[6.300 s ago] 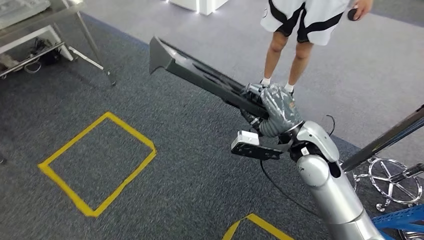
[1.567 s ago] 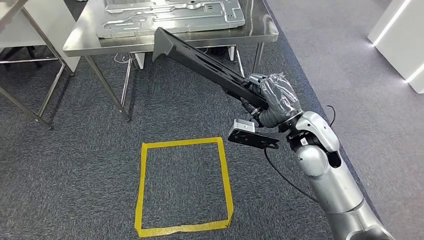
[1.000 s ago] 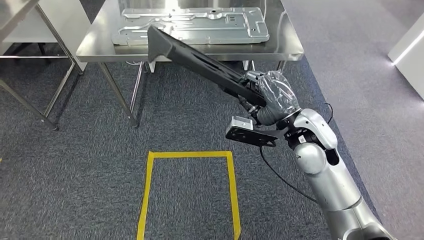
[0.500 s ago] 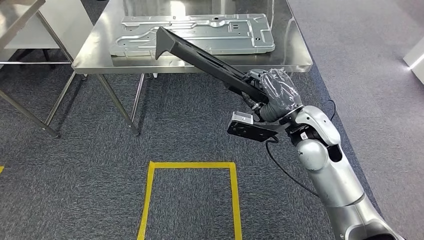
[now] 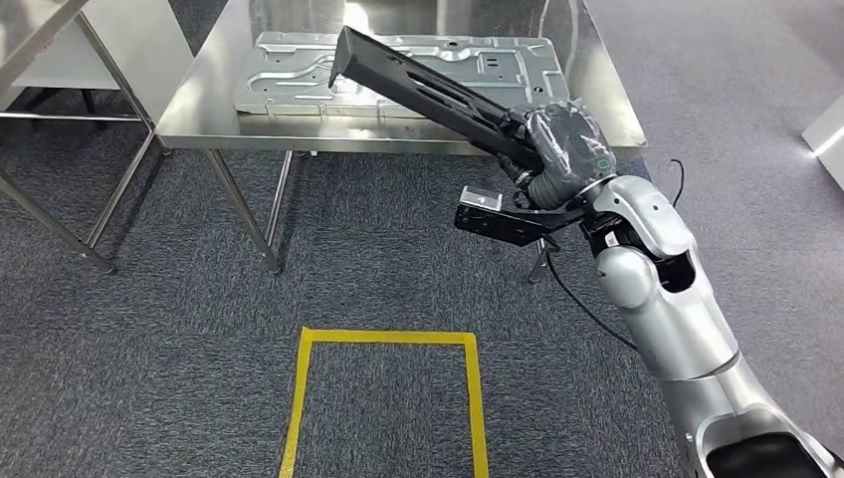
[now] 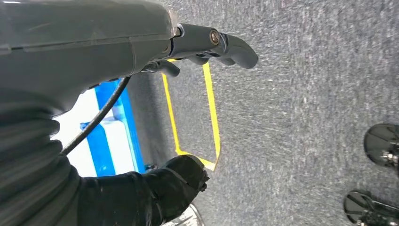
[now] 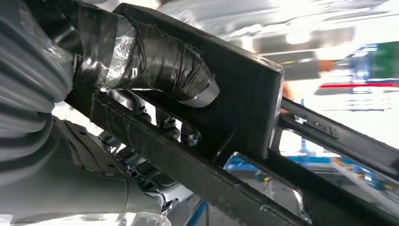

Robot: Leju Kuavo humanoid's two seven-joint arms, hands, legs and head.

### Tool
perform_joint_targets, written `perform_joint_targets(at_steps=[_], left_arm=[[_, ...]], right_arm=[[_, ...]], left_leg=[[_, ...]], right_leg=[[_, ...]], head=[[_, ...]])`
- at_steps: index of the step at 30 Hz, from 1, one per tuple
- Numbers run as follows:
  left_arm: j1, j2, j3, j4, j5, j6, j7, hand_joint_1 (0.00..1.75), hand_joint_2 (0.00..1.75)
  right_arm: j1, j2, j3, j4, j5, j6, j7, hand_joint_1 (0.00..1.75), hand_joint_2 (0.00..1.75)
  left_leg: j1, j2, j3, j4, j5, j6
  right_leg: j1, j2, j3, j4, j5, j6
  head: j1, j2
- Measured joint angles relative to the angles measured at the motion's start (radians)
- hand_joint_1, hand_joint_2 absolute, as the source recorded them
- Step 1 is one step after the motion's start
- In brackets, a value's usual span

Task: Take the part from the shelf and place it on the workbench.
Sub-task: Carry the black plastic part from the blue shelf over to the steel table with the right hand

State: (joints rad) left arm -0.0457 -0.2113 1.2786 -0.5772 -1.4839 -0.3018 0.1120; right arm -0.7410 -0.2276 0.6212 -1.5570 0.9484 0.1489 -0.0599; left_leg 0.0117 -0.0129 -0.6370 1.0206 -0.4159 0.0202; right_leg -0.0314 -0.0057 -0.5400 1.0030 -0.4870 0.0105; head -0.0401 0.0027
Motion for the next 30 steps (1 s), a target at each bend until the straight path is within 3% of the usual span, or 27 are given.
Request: perform_joint_targets(at_steps=[4,9,30], left_arm=[[-0.004,0.035,0.000,0.042,0.000,0.025,0.023,0.00,1.75],[-0.007,0.065,0.000,0.089,-0.002,0.048,0.036,0.00,1.75],[-0.007,0.113,-0.001,0.161,-0.004,0.058,0.019,0.00,1.75]], right_arm=[[-0.007,0.054,0.054,0.008,0.108,0.000,0.056,1.75,1.75],[-0.020,0.094,0.117,0.020,0.194,0.002,0.077,1.75,1.75],[-0.050,0.131,0.166,0.073,0.259,0.031,0.074,1.75,1.75]], left_leg=[[-0.002,0.000,0.001,0.000,-0.003,0.004],[-0.003,0.000,0.001,0.001,-0.002,0.005],[-0.001,0.000,0.002,0.000,-0.002,0.005]], right_leg=[[-0.001,0.000,0.002,-0.004,0.000,0.001],[-0.001,-0.003,0.002,-0.005,0.000,0.013],[0.001,-0.004,0.001,-0.002,-0.002,0.016]], head=[[0.000,0.000],[0.000,0.000],[0.000,0.000]])
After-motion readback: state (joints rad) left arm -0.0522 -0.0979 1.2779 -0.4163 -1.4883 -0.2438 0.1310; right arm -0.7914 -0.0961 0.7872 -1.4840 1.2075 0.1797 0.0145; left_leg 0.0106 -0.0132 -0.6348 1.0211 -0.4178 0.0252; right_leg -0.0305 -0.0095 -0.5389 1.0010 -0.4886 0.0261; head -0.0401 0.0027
